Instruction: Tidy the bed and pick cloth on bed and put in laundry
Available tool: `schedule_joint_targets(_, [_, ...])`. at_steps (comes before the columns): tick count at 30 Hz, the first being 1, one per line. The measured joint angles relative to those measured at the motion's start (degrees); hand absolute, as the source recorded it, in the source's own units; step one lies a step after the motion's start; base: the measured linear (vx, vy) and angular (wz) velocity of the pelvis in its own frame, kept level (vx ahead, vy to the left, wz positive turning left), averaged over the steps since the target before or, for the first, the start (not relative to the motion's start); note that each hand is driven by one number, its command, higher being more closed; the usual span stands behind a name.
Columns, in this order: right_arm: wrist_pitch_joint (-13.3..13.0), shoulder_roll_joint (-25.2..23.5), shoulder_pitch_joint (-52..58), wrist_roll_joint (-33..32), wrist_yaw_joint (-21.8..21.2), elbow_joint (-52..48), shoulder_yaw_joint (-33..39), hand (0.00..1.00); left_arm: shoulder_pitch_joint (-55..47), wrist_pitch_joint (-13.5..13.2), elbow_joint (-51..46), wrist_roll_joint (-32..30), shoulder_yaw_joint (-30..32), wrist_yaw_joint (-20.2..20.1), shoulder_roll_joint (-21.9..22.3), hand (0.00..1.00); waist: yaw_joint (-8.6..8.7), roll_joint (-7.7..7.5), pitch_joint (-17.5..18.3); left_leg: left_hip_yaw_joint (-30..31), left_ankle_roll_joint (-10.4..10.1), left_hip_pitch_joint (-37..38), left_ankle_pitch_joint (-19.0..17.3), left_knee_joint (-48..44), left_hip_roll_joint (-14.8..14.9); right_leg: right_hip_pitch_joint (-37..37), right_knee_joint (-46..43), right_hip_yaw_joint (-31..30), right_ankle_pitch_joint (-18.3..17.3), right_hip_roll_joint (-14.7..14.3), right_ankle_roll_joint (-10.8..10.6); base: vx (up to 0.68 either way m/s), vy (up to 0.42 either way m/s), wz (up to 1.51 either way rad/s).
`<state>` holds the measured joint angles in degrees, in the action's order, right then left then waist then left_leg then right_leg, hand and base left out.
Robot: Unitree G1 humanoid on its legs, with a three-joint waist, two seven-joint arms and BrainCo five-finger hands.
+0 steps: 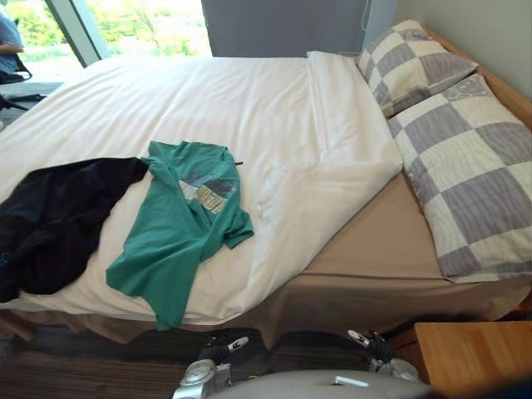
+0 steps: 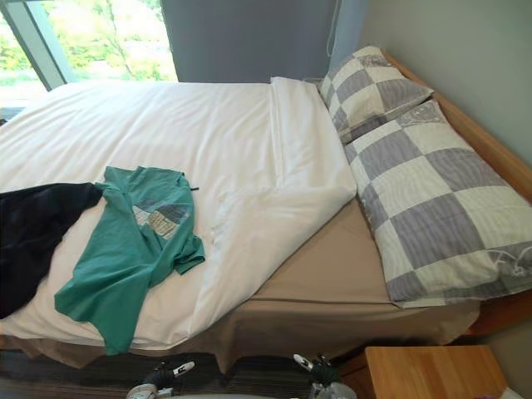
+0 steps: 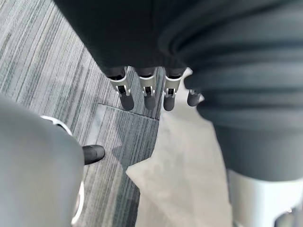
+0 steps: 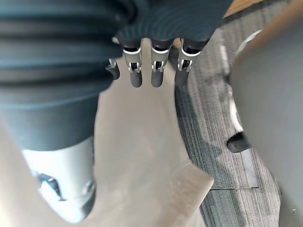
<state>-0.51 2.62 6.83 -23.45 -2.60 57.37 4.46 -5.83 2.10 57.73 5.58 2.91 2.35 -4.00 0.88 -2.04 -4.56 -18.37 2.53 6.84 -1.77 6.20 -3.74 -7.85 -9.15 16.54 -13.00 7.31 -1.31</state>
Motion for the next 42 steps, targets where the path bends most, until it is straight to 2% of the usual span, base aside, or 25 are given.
schedule_joint_targets(1, [-0.10, -0.27, 0.04, -4.43, 1.20, 0.51, 0.18, 0.00, 0.17, -0.01, -0.10, 0.01, -0.65, -0.12, -0.44, 0.00, 0.01, -0.23, 0.06, 1.13, 0.46, 0.09, 0.50, 0.01, -0.42, -0.76, 0.06, 0.73, -0.09, 0.21, -0.16, 0.09, -0.026, 0.50])
schedule_joint_targets(5, [-0.78, -0.96, -0.26, -11.16, 4.76, 0.97, 2.02, 0.00, 0.21, 0.05, -0.13, 0.03, -0.65, -0.77, -0.85, 0.00, 0.00, -0.66, 0.11, 1.57, 0.47, 0.33, 0.66, 0.00, -0.34, -0.70, -1.54, -0.26, 0.60, -0.15, -0.13, 0.07, -0.008, 0.25])
schedule_joint_targets(6, [-1.40, -1.54, -0.33, -12.60, 6.42, 0.75, 3.25, 0.00, 0.23, 0.28, -0.16, 0.10, -0.57, -0.69, -0.79, 0.00, 0.30, -0.61, 0.12, 0.59, 0.06, 0.56, 0.64, -0.01, 0.33, -0.62, -1.79, -1.29, 1.79, -0.74, 0.23, 0.04, 0.007, -0.06])
schedule_joint_targets(8, [-4.09, -2.30, -0.19, -13.58, 9.06, 0.60, 4.66, 0.00, 0.32, 0.89, -0.26, 0.67, 0.11, -0.60, -0.45, 0.00, 0.12, -0.32, -0.01, -1.81, -0.42, 1.27, 0.36, -0.01, 1.58, -0.47, -2.02, -3.04, 3.64, -1.97, 0.63, 0.03, 0.010, -0.33])
schedule_joint_targets(9, [-5.65, -2.79, -0.02, -14.14, 10.46, 0.32, 5.21, 0.00, 0.26, 1.42, -0.24, 0.79, 0.75, -0.54, -0.27, 0.00, 0.09, 0.30, -0.05, -3.30, -0.65, 1.45, 0.21, -0.01, 2.31, 0.19, -2.39, -4.31, 4.33, -2.60, 0.64, 0.00, -0.006, -0.84])
schedule_joint_targets(10, [-9.02, -4.08, 0.65, -14.12, 12.66, -0.78, 6.68, 0.00, 0.22, 2.51, -0.22, 1.60, 1.93, -0.52, -0.27, 0.00, 0.32, 0.27, 0.36, -5.52, -0.90, 1.52, 0.06, -0.01, 3.22, 1.55, -3.14, -6.09, 5.00, -3.44, 0.77, -0.01, -0.026, -0.86])
schedule_joint_targets(12, [-11.64, -4.59, 1.99, -13.33, 14.32, -2.11, 7.84, 0.00, 0.11, 3.54, -0.14, 2.79, 2.31, -0.48, -0.60, 0.00, 1.08, 0.18, 0.42, -6.59, -1.05, 1.63, -0.03, 0.00, 3.64, 1.89, -3.11, -6.74, 5.14, -3.76, 0.70, -0.03, -0.050, -0.51])
schedule_joint_targets(14, [-15.59, -3.95, 5.63, -10.55, 17.09, -6.23, 11.51, 0.00, -0.07, 5.43, -0.07, 4.92, 2.91, -0.56, -0.63, 0.00, 1.67, 0.29, 0.72, -8.12, -2.15, 1.63, -0.81, 0.01, 4.19, 2.54, -3.11, -7.53, 5.17, -3.90, 0.69, -0.04, -0.062, -0.34])
schedule_joint_targets(17, [-16.64, -2.78, 8.31, -7.36, 19.57, -12.25, 13.84, 0.00, -0.12, 6.66, -0.12, 5.07, 4.56, -1.05, -0.57, 0.00, 1.92, 0.29, 0.94, -9.62, -2.20, 1.54, -1.16, 0.01, 4.73, 3.09, -2.94, -7.73, 5.18, -4.24, 0.68, -0.05, -0.068, -0.31])
schedule_joint_targets(19, [-16.73, -0.75, 9.26, -6.54, 20.59, -23.40, 15.65, 0.00, -0.22, 7.41, -0.27, 5.05, 4.65, -2.09, -0.61, 0.00, 2.52, -0.08, 0.92, -12.05, -2.09, 1.10, -1.54, 0.01, 5.21, 3.56, -2.14, -7.74, 5.17, -4.35, 0.68, -0.05, -0.090, -0.18])
schedule_joint_targets(20, [-16.72, -0.23, 9.28, -6.45, 20.57, -25.82, 16.00, 0.00, -0.35, 7.46, -0.30, 5.05, 4.65, -2.17, -0.62, 0.00, 2.66, -0.20, 0.99, -12.65, -2.10, 1.00, -1.54, 0.01, 5.31, 3.57, -1.86, -7.74, 5.17, -4.36, 0.67, -0.04, -0.087, -0.04])
schedule_joint_targets(22, [-15.86, 3.99, 9.01, -3.10, 19.73, -38.83, 18.03, 0.00, -0.99, 7.46, -1.02, 5.07, 4.63, -2.34, -0.56, 0.00, 2.69, -0.56, 1.62, -14.41, -2.13, -0.02, -1.52, 0.00, 5.36, 3.97, -0.29, -7.83, 5.00, -4.22, 0.44, -0.03, -0.078, 0.01])
schedule_joint_targets(23, [-15.52, 4.78, 8.79, -2.34, 19.38, -40.67, 18.38, 0.00, -1.24, 7.40, -1.49, 5.08, 4.63, -2.34, -0.55, 0.00, 2.69, -0.64, 1.63, -14.48, -2.16, -0.15, -1.49, 0.00, 5.31, 3.98, -0.04, -7.83, 4.92, -4.17, 0.33, -0.03, -0.065, 0.07])
schedule_joint_targets(24, [-14.35, 6.83, 8.29, -0.22, 18.27, -45.57, 19.42, 0.00, -2.30, 7.13, -2.62, 5.08, 4.55, -2.36, -0.55, 0.00, 2.69, -1.36, 2.09, -14.48, -2.25, -0.90, -1.22, 0.00, 4.87, 4.09, 0.89, -7.82, 4.01, -3.77, -0.21, -0.02, -0.067, 0.16])
schedule_joint_targets(25, [-13.03, 8.43, 7.52, 2.91, 16.99, -48.65, 20.20, 0.00, -2.63, 6.50, -2.91, 5.10, 4.57, -2.31, -0.78, 0.00, 2.72, -1.85, 2.32, -14.16, -2.16, -1.45, -0.70, 0.01, 4.51, 4.18, 1.33, -7.66, 3.28, -3.48, 0.34, -0.01, -0.058, 0.18])
schedule_joint_targets(26, [-12.52, 9.08, 7.09, 3.91, 16.60, -49.40, 20.27, 0.00, -2.67, 6.35, -2.90, 5.10, 4.57, -2.30, -0.84, 0.00, 2.79, -1.88, 2.35, -14.09, -2.10, -1.57, -0.58, 0.01, 4.49, 4.28, 1.24, -7.56, 3.14, -3.43, 0.10, 0.00, -0.038, 0.18])
schedule_joint_targets(28, [-9.38, 11.73, 4.29, 8.26, 14.51, -51.92, 19.77, 0.00, -2.91, 5.70, -2.80, 5.08, 4.39, -2.26, -0.89, 0.00, 2.87, -1.98, 2.42, -12.88, -1.77, -1.95, 0.64, 0.01, 4.08, 4.30, 1.24, -7.19, 2.96, -3.13, -0.19, 0.02, 0.005, 0.15])
schedule_joint_targets(30, [-7.72, 12.45, 2.49, 10.06, 13.17, -52.43, 19.32, 0.00, -2.90, 5.38, -2.59, 5.07, 4.15, -2.22, -1.22, 0.00, 2.95, -2.01, 2.44, -11.91, -1.57, -2.25, 0.69, 0.01, 3.62, 4.27, 1.25, -7.05, 2.90, -2.87, -0.29, 0.04, 0.027, 0.19])
schedule_joint_targets(33, [-3.64, 15.45, -1.56, 13.19, 11.11, -53.22, 15.46, 0.00, -2.90, 4.61, -2.40, 5.04, 3.84, -2.05, -1.72, 0.00, 3.13, -1.71, 2.47, -9.81, -0.83, -3.24, 0.70, -0.01, 2.53, 4.50, 1.31, -6.42, 2.98, -2.13, -0.26, 0.07, 0.059, 0.33])
schedule_joint_targets(36, [-0.05, 18.54, -6.55, 13.81, 9.25, -54.17, 11.26, 0.00, -2.91, 4.12, -2.21, 5.02, 3.79, -1.99, -2.49, 0.00, 3.19, -1.68, 2.28, -7.43, 0.72, -3.96, 1.24, -0.04, 1.55, 4.57, 1.35, -6.47, 3.10, -1.78, -0.23, 0.10, 0.051, 0.44])
schedule_joint_targets(37, [1.50, 19.43, -9.17, 14.77, 8.62, -54.30, 9.67, 0.00, -2.89, 3.73, -2.24, 4.96, 3.77, -1.98, -2.91, 0.00, 3.11, -1.73, 2.07, -6.83, 0.88, -4.01, 1.31, -0.05, 1.36, 4.45, 1.44, -6.47, 3.40, -1.67, -0.22, 0.09, 0.047, 0.35])
schedule_joint_targets(42, [5.71, 20.92, -17.39, 15.89, 7.29, -54.26, 1.96, 0.00, -2.92, 3.59, -2.39, 2.88, 3.70, -1.85, -4.32, 0.00, 2.55, -1.23, 0.45, -4.52, 0.98, -4.13, 1.34, -0.06, 1.03, 3.53, 2.43, -6.46, 4.44, -1.65, -0.35, 0.06, 0.017, 0.23])
